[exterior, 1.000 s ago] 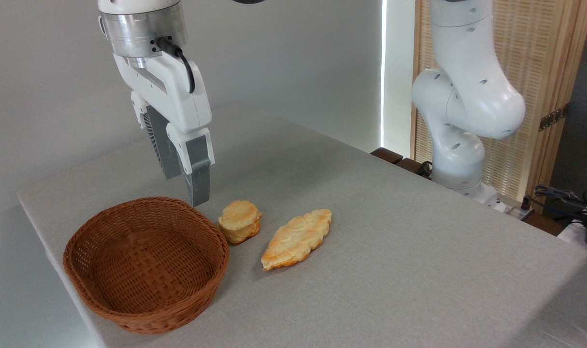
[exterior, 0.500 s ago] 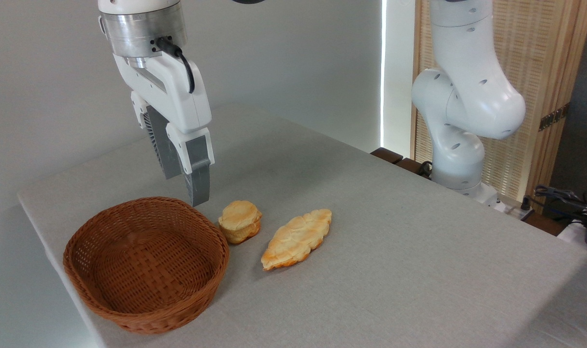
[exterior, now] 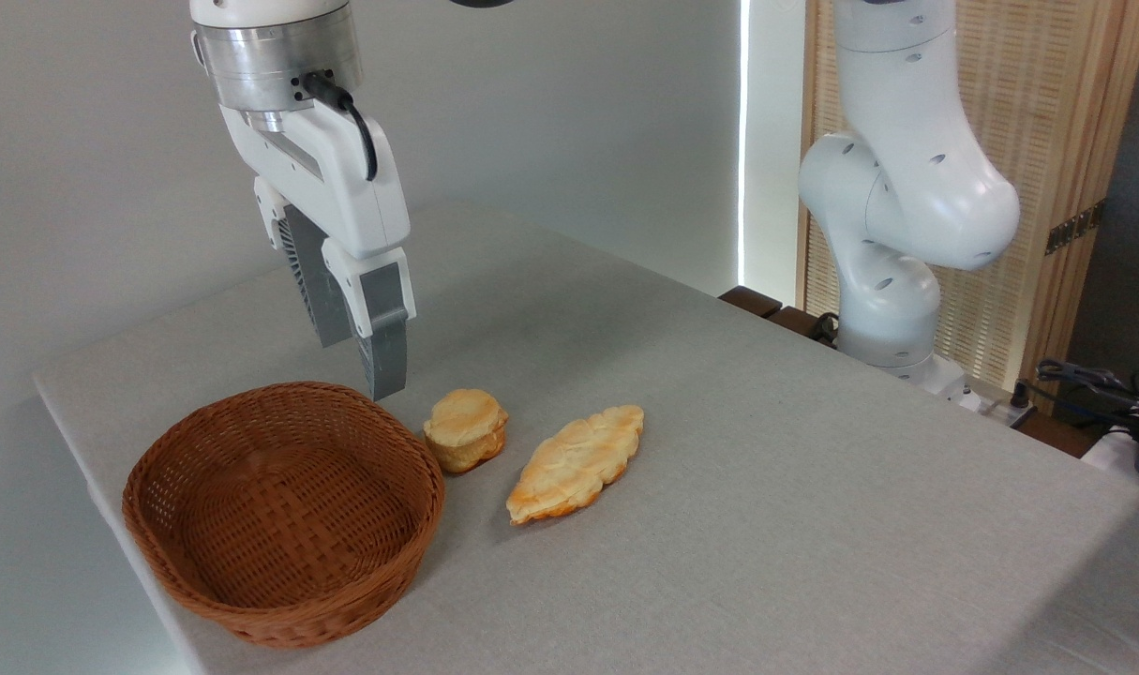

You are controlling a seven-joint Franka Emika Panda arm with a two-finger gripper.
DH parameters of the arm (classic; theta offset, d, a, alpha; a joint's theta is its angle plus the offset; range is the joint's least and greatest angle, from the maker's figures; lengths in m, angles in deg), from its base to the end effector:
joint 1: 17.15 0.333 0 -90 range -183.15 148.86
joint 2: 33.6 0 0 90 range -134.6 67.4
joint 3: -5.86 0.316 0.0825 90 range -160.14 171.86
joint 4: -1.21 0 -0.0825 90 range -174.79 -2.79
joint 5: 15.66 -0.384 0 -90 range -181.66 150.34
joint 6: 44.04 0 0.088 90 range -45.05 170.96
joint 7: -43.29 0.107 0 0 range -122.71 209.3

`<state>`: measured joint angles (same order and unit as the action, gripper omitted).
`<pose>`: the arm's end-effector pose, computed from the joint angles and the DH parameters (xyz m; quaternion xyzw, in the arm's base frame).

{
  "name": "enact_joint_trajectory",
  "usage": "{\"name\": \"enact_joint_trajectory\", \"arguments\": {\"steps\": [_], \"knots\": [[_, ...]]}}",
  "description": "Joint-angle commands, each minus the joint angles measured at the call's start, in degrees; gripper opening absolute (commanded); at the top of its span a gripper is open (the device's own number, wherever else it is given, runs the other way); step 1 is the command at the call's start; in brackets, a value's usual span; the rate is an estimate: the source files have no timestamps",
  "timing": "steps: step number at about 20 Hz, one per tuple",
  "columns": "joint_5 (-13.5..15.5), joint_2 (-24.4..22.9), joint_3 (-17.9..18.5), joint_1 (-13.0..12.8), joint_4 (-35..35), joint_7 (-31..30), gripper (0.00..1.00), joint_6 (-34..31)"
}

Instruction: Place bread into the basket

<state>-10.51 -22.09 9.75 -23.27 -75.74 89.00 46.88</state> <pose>0.6169 -0.0382 0.6164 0.9124 -0.4069 0.0342 0.0274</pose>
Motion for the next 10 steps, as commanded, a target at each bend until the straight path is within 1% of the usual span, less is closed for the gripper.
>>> {"name": "enact_joint_trajectory", "arguments": {"steps": [1,6,10], "knots": [[0.0,-0.3,-0.2,0.1,-0.2,-1.0,1.00,-0.6],[0.0,-0.2,-0.2,0.1,-0.4,-0.6,1.00,-0.6],[0.0,-1.0,-0.3,-0.2,-2.5,-1.1,1.00,-0.4]]}}
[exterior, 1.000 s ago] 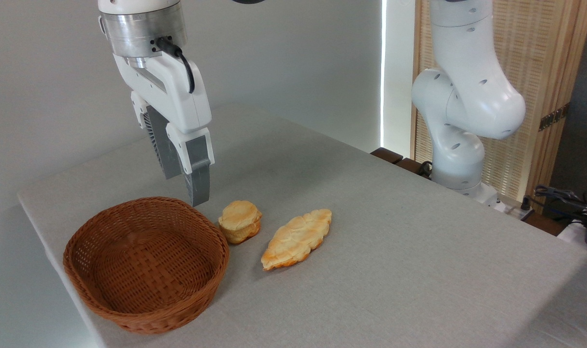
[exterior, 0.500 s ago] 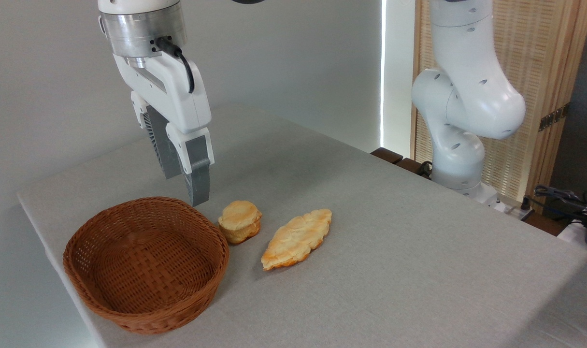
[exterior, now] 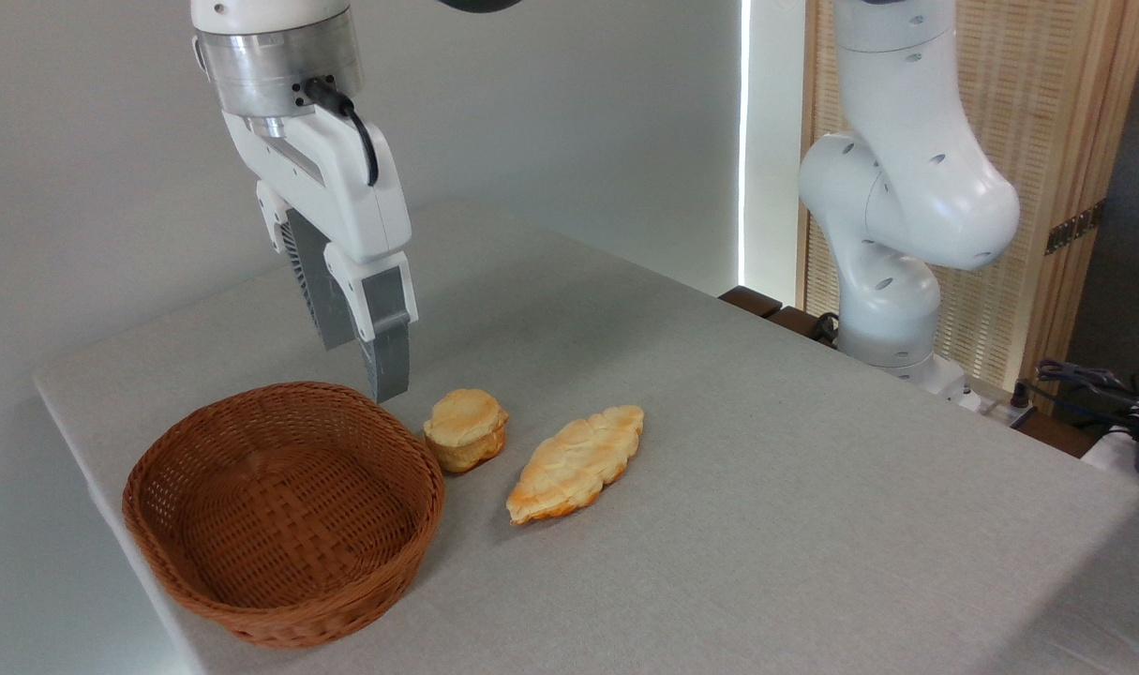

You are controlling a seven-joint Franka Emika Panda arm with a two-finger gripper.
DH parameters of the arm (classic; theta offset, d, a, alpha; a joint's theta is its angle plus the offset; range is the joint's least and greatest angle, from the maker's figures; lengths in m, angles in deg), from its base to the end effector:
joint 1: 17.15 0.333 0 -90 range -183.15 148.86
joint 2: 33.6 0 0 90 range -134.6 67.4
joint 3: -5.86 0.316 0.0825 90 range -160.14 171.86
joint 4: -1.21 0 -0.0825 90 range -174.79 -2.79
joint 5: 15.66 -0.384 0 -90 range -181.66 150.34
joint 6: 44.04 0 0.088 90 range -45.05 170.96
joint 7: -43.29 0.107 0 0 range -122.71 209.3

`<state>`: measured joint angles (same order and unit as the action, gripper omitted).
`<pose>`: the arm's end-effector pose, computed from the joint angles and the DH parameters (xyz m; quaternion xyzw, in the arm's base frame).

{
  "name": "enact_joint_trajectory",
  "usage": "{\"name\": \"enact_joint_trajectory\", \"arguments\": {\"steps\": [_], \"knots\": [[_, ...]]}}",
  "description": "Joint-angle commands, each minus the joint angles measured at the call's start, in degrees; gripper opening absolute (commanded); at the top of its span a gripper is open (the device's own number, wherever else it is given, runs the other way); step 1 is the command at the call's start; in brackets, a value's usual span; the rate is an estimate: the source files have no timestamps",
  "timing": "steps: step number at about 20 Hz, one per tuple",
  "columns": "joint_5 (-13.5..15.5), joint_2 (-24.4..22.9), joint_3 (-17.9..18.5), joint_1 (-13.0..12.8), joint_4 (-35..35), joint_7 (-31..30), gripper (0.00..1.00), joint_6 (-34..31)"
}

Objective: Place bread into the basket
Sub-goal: 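Lower the open gripper down onto the small round bread roll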

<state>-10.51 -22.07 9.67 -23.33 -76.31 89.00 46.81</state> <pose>0.6166 -0.0395 0.6113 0.9121 -0.4078 0.0289 0.0297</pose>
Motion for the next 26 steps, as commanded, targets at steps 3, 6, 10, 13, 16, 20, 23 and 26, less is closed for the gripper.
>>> {"name": "enact_joint_trajectory", "arguments": {"steps": [3,6,10,13,16,20,23,26], "knots": [[0.0,-3.3,-0.3,-0.1,-5.2,-1.1,1.00,0.6],[0.0,-6.2,-0.5,-0.6,-9.6,-1.0,1.00,2.4],[0.0,-9.7,-1.6,-0.9,-15.1,-0.5,1.00,3.1],[0.0,-12.2,-1.7,-0.9,-19.9,-0.4,1.00,6.3],[0.0,-16.0,-2.1,-0.9,-27.8,-0.4,1.00,10.7],[0.0,-17.5,-2.5,-1.1,-33.3,-0.4,1.00,11.1],[0.0,-17.2,-2.6,-2.8,-35.6,-0.3,1.00,12.8],[0.0,-15.6,-2.7,-6.6,-38.9,-0.3,1.00,19.6]]}}
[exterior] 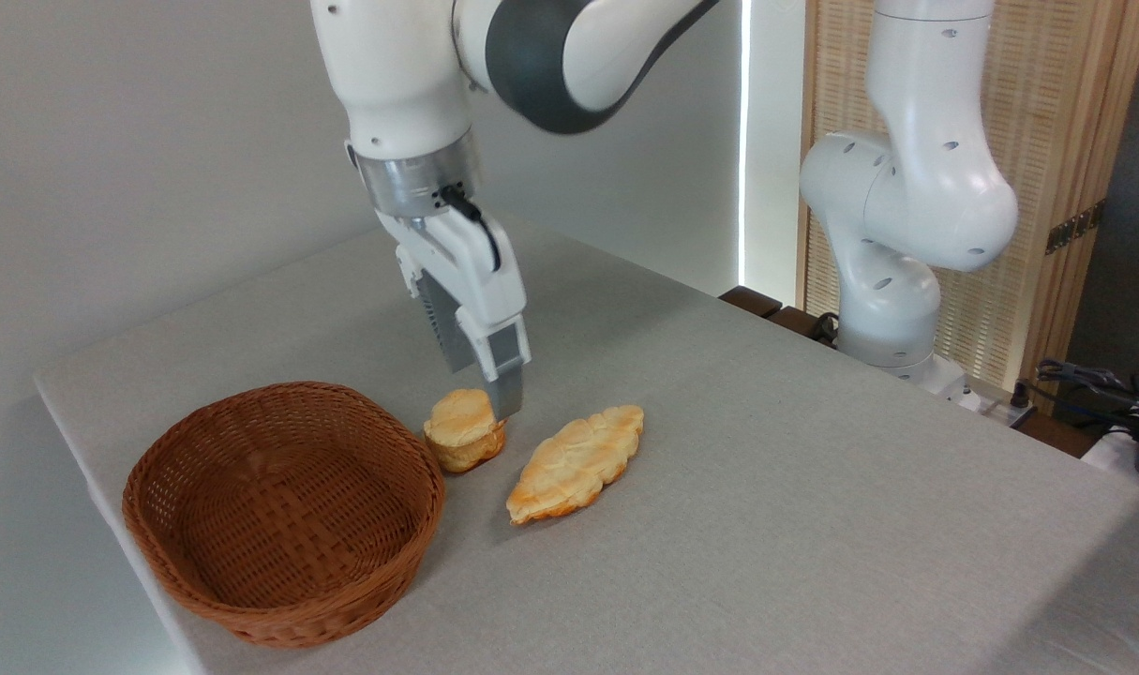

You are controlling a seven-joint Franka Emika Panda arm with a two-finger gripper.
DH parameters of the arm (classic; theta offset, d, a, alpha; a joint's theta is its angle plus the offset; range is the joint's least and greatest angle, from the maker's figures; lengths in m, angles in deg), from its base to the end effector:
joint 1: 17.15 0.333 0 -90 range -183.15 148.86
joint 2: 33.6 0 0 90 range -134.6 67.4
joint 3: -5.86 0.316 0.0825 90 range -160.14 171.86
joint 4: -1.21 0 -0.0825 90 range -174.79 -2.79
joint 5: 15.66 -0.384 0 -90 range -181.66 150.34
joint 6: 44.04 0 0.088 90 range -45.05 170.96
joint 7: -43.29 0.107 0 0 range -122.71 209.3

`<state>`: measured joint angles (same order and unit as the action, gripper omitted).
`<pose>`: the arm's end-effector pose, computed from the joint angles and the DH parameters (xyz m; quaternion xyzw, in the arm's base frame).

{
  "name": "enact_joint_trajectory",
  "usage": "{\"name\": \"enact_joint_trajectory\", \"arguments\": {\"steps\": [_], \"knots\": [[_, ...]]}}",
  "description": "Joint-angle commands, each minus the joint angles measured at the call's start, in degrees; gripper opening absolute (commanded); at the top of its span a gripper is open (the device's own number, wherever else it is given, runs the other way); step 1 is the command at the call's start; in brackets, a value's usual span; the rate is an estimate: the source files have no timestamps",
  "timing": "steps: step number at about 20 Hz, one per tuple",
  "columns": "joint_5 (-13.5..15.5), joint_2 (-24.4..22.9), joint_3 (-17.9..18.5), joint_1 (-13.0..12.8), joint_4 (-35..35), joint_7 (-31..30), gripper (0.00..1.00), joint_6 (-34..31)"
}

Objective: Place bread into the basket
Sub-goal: 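Lower the open gripper down onto the small round bread roll, then close the gripper on the small round bread roll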

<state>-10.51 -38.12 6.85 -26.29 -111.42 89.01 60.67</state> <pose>0.5232 -0.0821 0.5019 0.8959 -0.4410 -0.0140 0.0510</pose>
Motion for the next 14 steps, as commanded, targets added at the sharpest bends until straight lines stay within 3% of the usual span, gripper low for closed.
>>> {"name": "enact_joint_trajectory", "arguments": {"steps": [1,7,14], "knots": [[0.0,0.9,0.2,-4.0,-4.3,-0.3,1.00,6.1],[0.1,5.1,0.0,-6.4,-4.8,-0.4,1.00,10.4],[0.1,6.8,-0.1,-6.7,-4.8,-0.5,1.00,11.1]]}}
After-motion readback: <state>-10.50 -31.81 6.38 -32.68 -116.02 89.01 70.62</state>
